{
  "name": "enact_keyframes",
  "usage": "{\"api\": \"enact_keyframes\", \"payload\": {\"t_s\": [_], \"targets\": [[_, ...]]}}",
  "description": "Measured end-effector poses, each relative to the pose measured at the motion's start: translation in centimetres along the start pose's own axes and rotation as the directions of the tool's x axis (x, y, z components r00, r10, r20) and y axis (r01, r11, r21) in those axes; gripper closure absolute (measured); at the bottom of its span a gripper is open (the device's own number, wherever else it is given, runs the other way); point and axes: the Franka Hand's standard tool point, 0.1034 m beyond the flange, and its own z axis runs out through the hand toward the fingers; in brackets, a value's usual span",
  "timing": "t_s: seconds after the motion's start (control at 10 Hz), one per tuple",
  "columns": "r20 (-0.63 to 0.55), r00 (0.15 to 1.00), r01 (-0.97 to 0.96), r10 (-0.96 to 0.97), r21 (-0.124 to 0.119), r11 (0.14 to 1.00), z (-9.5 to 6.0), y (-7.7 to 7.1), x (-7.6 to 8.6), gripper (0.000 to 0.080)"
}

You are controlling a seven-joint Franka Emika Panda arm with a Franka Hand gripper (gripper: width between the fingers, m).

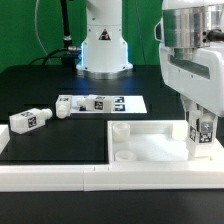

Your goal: Assemble one leg

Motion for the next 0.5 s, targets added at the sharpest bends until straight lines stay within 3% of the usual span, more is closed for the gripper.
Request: {"api": "enact_keyframes", "payload": {"t_s": [0.1, 0.2, 0.3, 0.4, 0.5], "targets": [[0.0, 0.998, 0.055, -0.055, -0.006, 0.998, 0.02, 0.07, 0.0, 0.0454], [0.006, 0.981, 0.196, -0.196, -0.042, 0.98, -0.02, 0.37, -0.04, 0.0454], [0.003, 0.919, 0.393, -0.393, -0.053, 0.918, -0.1, 0.17, 0.04, 0.0265], [0.014, 0.821, 0.57, -0.57, -0.052, 0.82, -0.13, 0.07, 0.03, 0.0186], [0.027, 0.751, 0.661, -0.66, -0.05, 0.749, -0.21, 0.09, -0.32, 0.0157]]}}
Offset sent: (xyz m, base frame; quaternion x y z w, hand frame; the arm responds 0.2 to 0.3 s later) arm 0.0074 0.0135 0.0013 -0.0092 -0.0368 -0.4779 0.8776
